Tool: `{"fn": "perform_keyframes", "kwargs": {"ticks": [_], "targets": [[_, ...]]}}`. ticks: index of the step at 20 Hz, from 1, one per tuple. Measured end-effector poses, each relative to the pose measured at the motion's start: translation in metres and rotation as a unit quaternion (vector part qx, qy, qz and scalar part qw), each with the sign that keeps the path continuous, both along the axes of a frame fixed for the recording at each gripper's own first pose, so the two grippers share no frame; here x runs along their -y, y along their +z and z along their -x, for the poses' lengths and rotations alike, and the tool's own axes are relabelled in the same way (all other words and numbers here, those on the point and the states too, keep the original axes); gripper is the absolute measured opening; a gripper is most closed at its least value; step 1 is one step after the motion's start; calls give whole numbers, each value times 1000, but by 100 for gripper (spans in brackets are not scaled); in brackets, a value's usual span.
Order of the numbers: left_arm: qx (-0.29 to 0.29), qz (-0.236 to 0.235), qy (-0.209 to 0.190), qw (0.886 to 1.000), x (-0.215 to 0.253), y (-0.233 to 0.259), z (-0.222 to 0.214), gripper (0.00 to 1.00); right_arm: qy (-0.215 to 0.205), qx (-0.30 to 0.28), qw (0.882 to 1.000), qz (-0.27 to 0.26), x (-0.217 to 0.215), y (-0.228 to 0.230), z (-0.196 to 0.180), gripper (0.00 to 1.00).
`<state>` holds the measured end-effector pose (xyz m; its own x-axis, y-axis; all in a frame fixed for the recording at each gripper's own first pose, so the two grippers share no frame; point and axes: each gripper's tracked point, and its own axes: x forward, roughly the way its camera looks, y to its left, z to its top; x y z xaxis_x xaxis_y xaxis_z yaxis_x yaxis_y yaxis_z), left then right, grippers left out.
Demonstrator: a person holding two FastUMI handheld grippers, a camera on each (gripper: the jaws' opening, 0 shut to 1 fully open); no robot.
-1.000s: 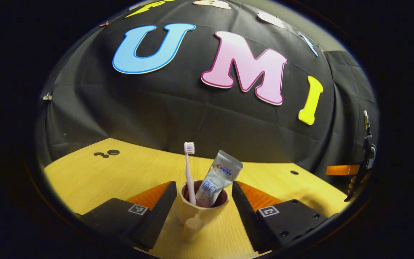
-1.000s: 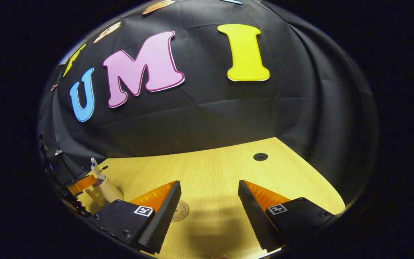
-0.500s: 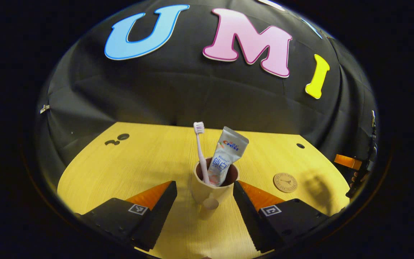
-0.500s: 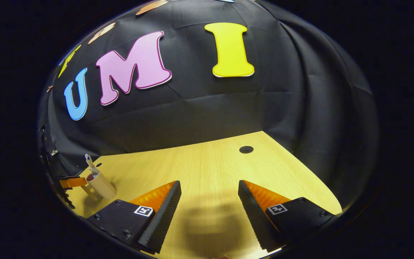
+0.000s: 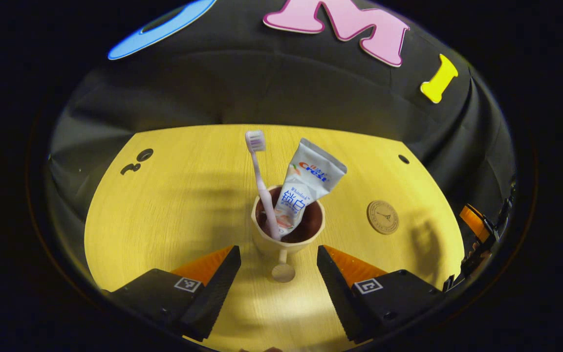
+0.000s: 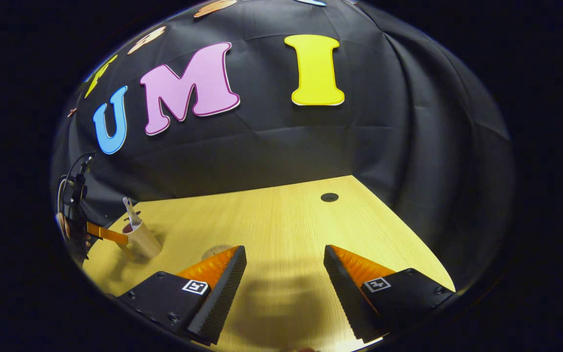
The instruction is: Put the toothbrush and toothpaste on the desktop into the cup, then pick up the cup and place it on the coaster on the desktop.
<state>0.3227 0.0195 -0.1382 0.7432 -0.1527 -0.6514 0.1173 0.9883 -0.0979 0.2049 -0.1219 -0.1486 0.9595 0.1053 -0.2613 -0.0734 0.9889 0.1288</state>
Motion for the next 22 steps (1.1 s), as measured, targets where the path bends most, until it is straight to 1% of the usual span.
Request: {"fn": "perform_keyframes", "kwargs": {"ticks": [3,4,7,9,11,12,13,14,15,16,17,18,19,20,21,22], "targets": [[-50,-27,-13,998,-3,-14,2,98,2,-13,1000,3,-2,-8,13,98],[-66,-28,-16,997,-2,-17,4,98,2,-15,1000,6,-1,-10,17,98],[-109,-17,-5,994,2,-24,4,98,3,-26,1000,10,2,-17,30,98],[-128,-13,0,992,7,-27,0,98,-1,-38,999,-2,2,-22,38,98],[-146,-21,-1,989,11,-29,-3,96,1,-54,998,-20,-5,-29,49,98],[-153,-28,2,988,10,-31,-6,94,4,-61,998,-25,-9,-33,54,98],[-163,-34,4,986,10,-34,-8,85,9,-67,997,-27,-13,-36,58,98],[-170,-38,4,985,11,-35,-10,92,15,-70,997,-29,-17,-39,62,98],[-174,-45,3,984,11,-36,-12,84,21,-72,997,-31,-20,-40,65,98],[-179,-54,1,982,9,-37,-15,83,25,-75,996,-31,-22,-41,67,98],[-185,-66,-2,980,9,-38,-17,76,28,-77,996,-30,-23,-42,68,98],[-192,-75,-6,979,9,-39,-17,75,29,-78,996,-31,-23,-43,68,98],[-196,-81,-11,977,10,-39,-17,71,27,-77,996,-32,-21,-43,68,98],[-199,-83,-14,976,11,-40,-17,63,20,-75,996,-36,-16,-43,67,98],[-203,-85,-15,975,10,-41,-15,59,14,-74,996,-44,-12,-43,65,98],[-212,-88,-10,973,9,-43,-13,58,7,-76,996,-52,-8,-45,64,98]]}}
